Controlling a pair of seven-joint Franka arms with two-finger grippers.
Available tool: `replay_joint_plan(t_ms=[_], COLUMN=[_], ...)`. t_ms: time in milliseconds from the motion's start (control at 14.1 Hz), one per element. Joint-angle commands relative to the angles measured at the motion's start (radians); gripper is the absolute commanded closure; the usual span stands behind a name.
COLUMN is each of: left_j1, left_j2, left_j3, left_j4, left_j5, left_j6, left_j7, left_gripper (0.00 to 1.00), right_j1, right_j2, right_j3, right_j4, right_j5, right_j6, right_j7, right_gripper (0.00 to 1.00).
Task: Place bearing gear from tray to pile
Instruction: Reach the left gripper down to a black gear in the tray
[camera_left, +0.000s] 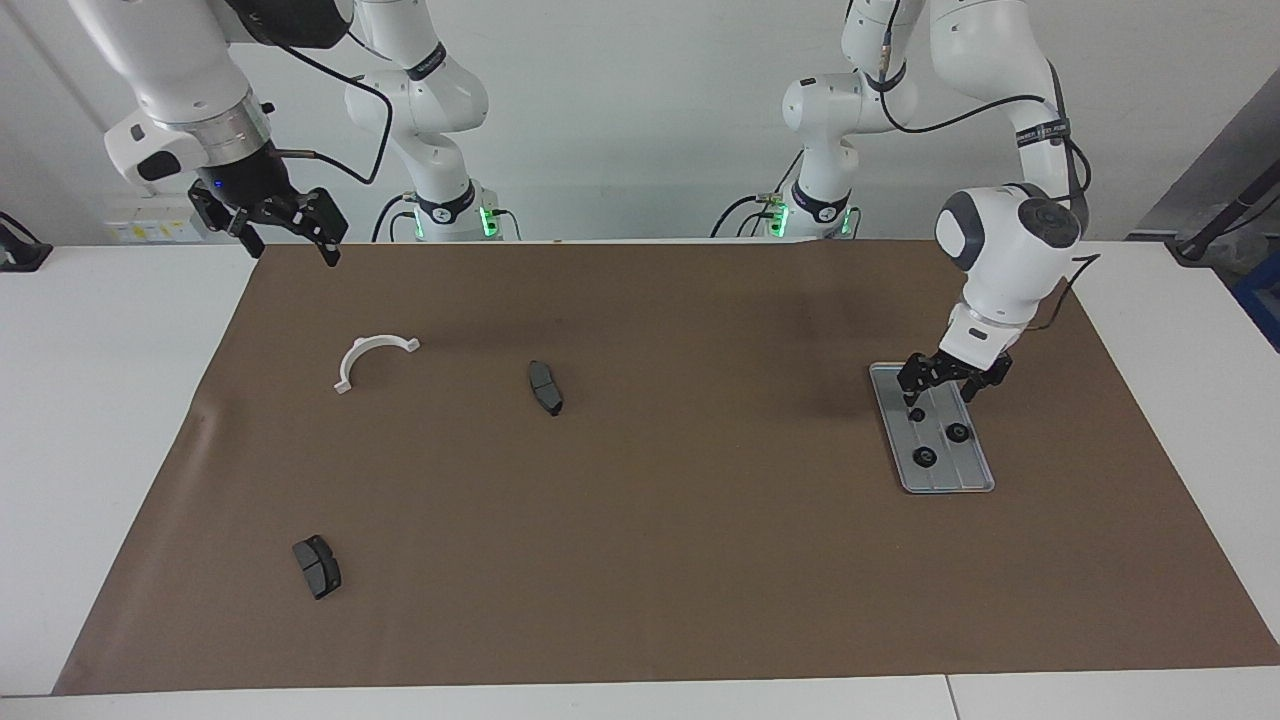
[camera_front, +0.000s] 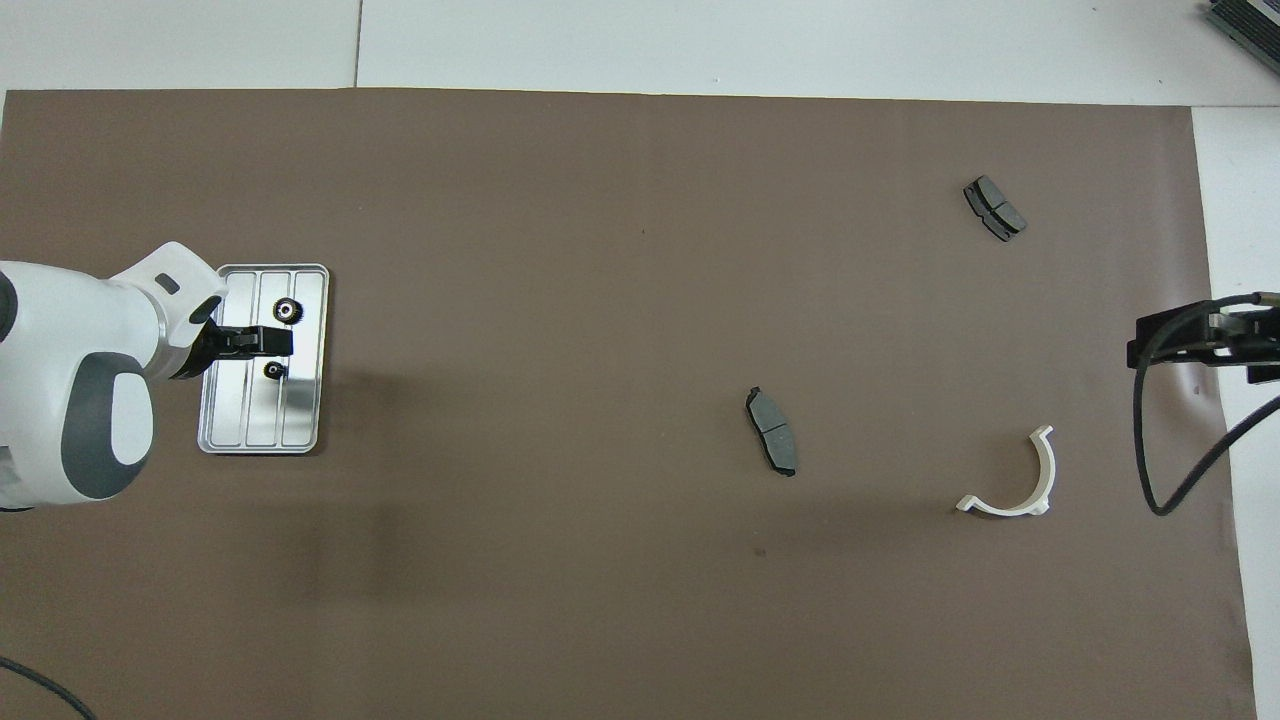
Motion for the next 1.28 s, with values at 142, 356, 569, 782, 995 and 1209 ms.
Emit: replay_joint_plan(t_ms=[142, 356, 569, 782, 995, 1209], left_j1=[-0.007, -0.007, -0.007, -0.001, -0.001, -0.001], left_j2=[0.066, 0.086, 0.085, 0.082, 0.074, 0.071], left_j3=[0.005, 0.005, 0.004, 0.005, 0.005, 0.005], left_j4=[-0.010, -0.010, -0.013, -0.021, -0.038, -0.038], left_j5=[-0.005, -0.005, -0.005, -0.005, -0.005, -0.005], left_j6=[0.082, 0.095, 0.082, 0.072, 0.053, 0.030], left_j7=[-0.041, -0.042, -0.043, -0.041, -0.042, -0.043], left_gripper=[0.03, 0.06, 0.10, 0.17, 0.21, 0.24], right_j1=[-0.003, -0.003, -0.003, -0.005, -0.003, -0.003], right_j2=[-0.015, -0.015, -0.015, -0.015, -0.015, -0.015], right_j3=[0.000, 0.000, 0.000, 0.000, 0.000, 0.000], right_j4=[-0.014, -0.014, -0.014, -0.014, -0.015, -0.015], right_j5=[0.014, 0.014, 0.014, 0.014, 0.014, 0.014], right_j6=[0.011, 0.011, 0.011, 0.011, 0.011, 0.011], right_j7=[-0.029, -0.029, -0.029, -0.029, -0.029, -0.029], right_gripper=[0.00, 0.00, 0.00, 0.00, 0.00, 0.00])
